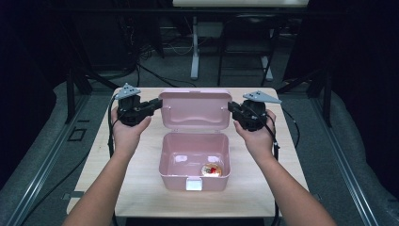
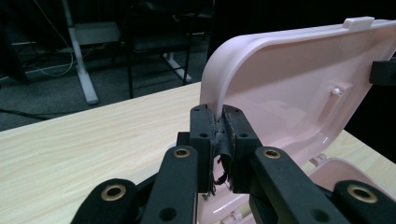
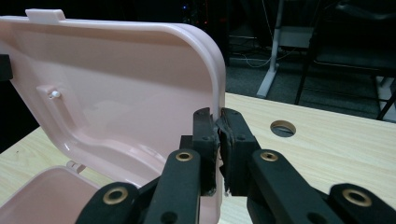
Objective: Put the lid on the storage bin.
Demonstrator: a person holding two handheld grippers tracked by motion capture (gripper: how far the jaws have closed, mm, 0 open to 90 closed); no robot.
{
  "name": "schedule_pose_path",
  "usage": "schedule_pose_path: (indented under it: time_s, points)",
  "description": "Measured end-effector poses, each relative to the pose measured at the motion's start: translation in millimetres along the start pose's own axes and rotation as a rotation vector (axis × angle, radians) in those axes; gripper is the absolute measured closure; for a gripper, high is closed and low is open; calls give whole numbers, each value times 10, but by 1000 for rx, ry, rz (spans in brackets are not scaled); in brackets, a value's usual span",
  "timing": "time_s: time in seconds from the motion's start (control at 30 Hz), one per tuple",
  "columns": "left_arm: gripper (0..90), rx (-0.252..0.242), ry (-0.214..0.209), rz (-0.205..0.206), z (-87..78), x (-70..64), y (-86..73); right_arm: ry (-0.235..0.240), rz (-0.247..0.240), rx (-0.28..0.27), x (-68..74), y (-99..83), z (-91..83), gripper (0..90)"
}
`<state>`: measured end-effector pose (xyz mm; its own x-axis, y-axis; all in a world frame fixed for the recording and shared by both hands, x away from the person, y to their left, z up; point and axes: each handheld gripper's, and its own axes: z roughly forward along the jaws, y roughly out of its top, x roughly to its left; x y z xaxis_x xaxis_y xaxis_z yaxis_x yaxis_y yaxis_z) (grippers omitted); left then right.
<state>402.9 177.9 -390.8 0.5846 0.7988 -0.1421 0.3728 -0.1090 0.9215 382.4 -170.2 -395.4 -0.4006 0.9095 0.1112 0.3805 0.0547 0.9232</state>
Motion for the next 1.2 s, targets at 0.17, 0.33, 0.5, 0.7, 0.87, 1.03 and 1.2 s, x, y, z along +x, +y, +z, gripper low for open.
schedule_pose_path:
  time_s: [0.17,0.33,0.5,0.7,0.87,1.03,1.2]
  points:
    - [826,0,-12,-3,-36,-15,-10,1,-8,1,18,-5,-34,848]
    - [824,2,-16,2,-70,-24,-21,5,-14,2,39,-14,-71,847]
    - [823,3,-20,2,-102,-46,-27,8,-20,3,51,-25,-107,845]
    - [823,9,-27,1,-149,-72,-42,10,-18,2,64,-41,-136,842]
    - [824,9,-28,6,-176,-87,-51,12,-23,5,82,-51,-170,839]
    - [823,23,-32,1,-204,-94,-45,15,-25,7,100,-57,-199,833]
    - [813,33,-40,6,-227,-103,-45,25,-27,9,106,-61,-219,818]
